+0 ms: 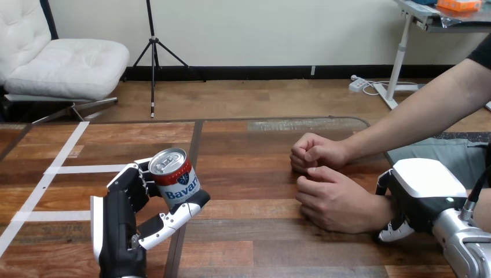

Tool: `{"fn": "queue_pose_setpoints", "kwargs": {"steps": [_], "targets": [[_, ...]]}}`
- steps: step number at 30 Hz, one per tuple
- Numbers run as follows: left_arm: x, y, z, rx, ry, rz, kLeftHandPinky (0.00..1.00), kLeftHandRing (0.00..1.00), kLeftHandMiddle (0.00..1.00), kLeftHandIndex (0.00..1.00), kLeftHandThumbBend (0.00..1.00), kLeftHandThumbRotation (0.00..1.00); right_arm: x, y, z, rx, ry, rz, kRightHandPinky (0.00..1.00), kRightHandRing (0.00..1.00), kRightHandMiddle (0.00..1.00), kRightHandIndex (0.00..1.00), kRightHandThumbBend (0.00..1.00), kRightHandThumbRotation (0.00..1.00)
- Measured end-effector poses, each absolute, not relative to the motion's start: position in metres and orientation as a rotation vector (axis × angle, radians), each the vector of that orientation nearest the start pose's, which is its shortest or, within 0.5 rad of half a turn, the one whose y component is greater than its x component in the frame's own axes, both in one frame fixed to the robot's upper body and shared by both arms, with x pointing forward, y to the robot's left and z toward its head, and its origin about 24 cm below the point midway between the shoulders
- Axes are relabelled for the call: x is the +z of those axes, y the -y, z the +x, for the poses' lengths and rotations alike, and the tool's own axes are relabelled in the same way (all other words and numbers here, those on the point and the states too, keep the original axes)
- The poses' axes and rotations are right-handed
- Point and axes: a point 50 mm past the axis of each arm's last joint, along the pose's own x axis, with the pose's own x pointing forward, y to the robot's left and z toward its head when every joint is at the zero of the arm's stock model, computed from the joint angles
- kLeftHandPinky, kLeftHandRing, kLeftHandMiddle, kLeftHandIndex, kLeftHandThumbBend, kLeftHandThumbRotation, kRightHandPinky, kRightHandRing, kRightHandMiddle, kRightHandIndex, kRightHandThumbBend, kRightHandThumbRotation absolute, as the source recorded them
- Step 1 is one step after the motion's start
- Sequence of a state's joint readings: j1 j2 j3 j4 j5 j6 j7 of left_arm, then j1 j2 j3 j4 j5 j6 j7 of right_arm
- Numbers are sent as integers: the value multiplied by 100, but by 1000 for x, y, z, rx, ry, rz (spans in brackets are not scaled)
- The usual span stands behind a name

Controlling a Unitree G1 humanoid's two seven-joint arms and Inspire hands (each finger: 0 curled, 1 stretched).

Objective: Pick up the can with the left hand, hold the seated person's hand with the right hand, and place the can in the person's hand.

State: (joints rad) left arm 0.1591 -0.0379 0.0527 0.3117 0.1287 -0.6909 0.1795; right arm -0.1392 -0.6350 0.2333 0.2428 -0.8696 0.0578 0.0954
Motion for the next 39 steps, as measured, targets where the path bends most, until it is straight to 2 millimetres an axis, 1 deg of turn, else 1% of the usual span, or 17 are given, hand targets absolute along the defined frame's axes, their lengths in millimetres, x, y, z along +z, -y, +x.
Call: {"fn": "queue_pose_setpoints", "kwargs": {"steps": [7,13,19,27,39], "targets": [[2,-164,200,212,228,74,48,44,48,56,56,0,33,246,274,244,-214,-1542,18,26,36,50,89,0],[2,-164,199,215,228,76,48,44,48,55,56,0,32,246,276,246,-211,-1547,19,27,38,51,90,0],[1,-164,198,217,227,76,47,43,48,55,56,0,31,245,276,242,-215,-1550,20,29,39,51,89,0],[1,-165,197,220,223,78,47,43,48,56,55,0,31,245,277,235,-205,-1548,25,34,43,52,82,0],[0,-165,196,218,218,73,49,44,48,56,55,0,30,245,276,231,-197,-1537,29,38,47,50,77,0]]}}
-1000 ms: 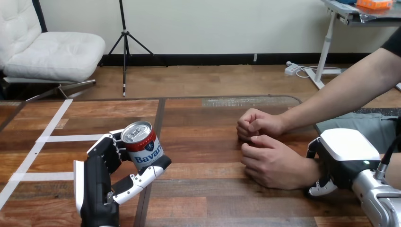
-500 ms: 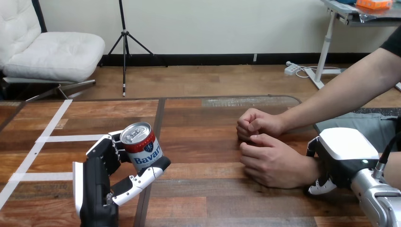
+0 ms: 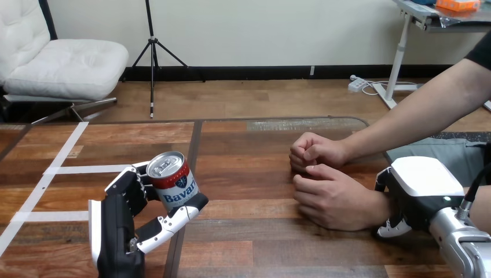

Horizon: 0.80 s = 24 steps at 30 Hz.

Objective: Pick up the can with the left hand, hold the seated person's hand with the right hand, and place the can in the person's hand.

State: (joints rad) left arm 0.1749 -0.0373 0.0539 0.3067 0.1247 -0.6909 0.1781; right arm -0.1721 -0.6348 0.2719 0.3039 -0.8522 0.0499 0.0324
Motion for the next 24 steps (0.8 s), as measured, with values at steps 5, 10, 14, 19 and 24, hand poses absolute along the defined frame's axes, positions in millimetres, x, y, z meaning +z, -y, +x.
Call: {"fn": "queue_pose_setpoints", "kwargs": {"steps": [5,10,14,19,24], "targets": [[0,-165,196,216,218,74,49,44,48,56,55,0,30,245,276,231,-199,-1523,32,40,49,51,75,0],[0,-165,196,215,218,75,48,44,48,56,55,0,31,245,276,229,-197,-1519,32,41,49,51,75,0],[0,-165,196,215,218,76,47,44,48,56,56,0,33,244,275,226,-196,-1517,32,40,49,50,74,0],[0,-165,196,215,218,79,48,44,48,56,56,0,35,243,273,222,-186,-1516,31,40,48,50,74,0],[0,-164,196,214,218,79,48,44,48,56,56,0,37,242,271,220,-180,-1519,30,39,48,50,75,0]]}}
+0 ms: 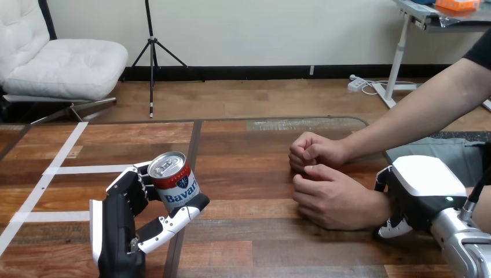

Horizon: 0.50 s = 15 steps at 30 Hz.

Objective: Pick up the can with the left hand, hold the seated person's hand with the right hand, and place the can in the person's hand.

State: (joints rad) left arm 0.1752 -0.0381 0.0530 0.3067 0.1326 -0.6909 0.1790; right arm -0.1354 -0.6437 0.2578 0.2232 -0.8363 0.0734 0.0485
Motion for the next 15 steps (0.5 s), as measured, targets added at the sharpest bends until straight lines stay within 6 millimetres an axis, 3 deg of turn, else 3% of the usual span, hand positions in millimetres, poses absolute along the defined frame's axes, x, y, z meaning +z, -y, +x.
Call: {"fn": "queue_pose_setpoints", "kwargs": {"steps": [3,15], "targets": [[0,-164,196,212,218,76,47,43,47,56,55,0,38,242,270,219,-175,-1516,27,36,44,48,77,0],[0,-163,196,207,217,73,45,42,46,55,56,0,49,242,268,219,-189,-1500,30,39,47,52,80,0]]}}
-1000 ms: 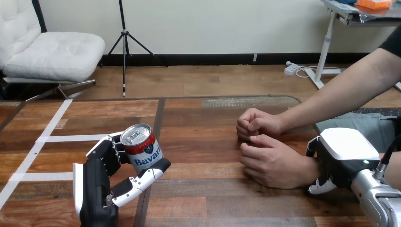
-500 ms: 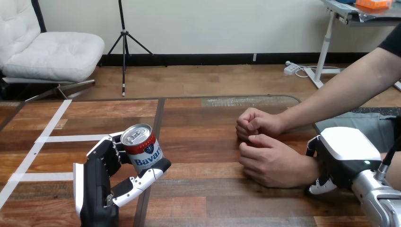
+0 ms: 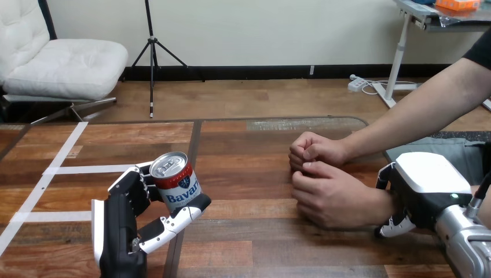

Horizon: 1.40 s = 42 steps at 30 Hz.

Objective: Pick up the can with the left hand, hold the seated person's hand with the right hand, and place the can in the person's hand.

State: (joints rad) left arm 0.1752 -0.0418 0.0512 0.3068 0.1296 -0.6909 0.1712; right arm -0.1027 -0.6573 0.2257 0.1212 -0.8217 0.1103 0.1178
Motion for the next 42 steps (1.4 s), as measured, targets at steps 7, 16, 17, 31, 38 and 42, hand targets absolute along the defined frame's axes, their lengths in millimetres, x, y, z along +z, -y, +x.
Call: {"fn": "queue_pose_setpoints", "kwargs": {"steps": [7,16,17,31,38,42], "targets": [[0,-162,196,208,217,71,45,42,47,55,57,0,56,239,267,218,-192,-1493,29,38,47,53,82,0],[0,-162,196,209,218,79,46,43,47,55,57,0,64,239,266,207,-179,-1485,26,35,45,52,82,0],[0,-162,196,209,218,79,46,43,47,55,57,0,65,238,266,208,-177,-1484,26,35,45,52,82,0],[0,-162,197,207,218,75,45,42,47,56,56,0,74,238,265,199,-144,-1486,30,39,46,52,84,0],[0,-160,197,199,219,72,44,42,47,56,55,0,78,238,264,197,-138,-1483,29,37,45,51,85,0],[0,-159,198,189,220,64,45,42,47,55,54,0,79,238,264,196,-133,-1481,28,36,44,50,85,0]]}}
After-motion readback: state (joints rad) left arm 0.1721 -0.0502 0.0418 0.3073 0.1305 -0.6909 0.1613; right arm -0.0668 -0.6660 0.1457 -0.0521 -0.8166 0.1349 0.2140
